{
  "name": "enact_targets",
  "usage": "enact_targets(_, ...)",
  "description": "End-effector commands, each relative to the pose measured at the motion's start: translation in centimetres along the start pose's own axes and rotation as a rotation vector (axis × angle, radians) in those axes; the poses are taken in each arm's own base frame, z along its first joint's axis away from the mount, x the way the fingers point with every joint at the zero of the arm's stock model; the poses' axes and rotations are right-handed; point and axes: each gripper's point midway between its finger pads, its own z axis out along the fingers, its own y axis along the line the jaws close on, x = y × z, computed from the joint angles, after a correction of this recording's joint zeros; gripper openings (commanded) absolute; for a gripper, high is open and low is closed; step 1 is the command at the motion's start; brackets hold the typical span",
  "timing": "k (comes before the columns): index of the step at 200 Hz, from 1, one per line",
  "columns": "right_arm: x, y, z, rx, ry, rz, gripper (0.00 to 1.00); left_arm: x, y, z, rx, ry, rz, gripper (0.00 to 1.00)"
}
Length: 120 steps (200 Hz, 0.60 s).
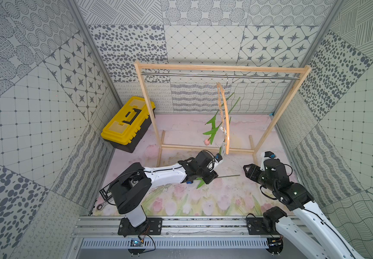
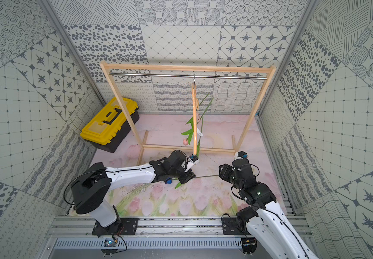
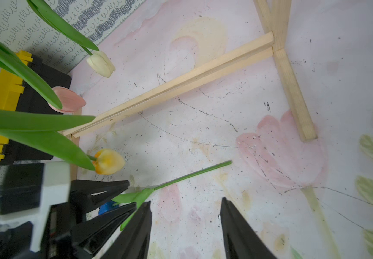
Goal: Dry the flowers on a clothes hanger
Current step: Pick up the flower at the center of the board.
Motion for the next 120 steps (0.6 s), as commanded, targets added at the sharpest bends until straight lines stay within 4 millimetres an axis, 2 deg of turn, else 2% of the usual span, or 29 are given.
enact_targets(1, -1.0, 0.7, -1.1, -0.028, -0.033, 0.021, 0.54, 2.2, -1.6, 3.4, 0.044, 0.12, 0.239, 0.36)
enact_targets(59, -0.9, 0.7, -1.4, -0.037, -0.029, 0.028, 0.5, 2.5, 0.1, 6.5, -0.036, 0.18, 0.377, 0.34)
enact_targets(107, -1.4, 0.9, -1.9, -0.039, -0.042, 0.017, 0.46, 4.0, -0.4, 7.2, 0.003, 0.284, 0.431, 0.1)
enact_targets(120, -1.6, 0.9, -2.2, -0.036, -0.052, 0.013, 0.45, 4.3, -0.8, 7.0, 0.026, 0.303, 0.424, 0.0)
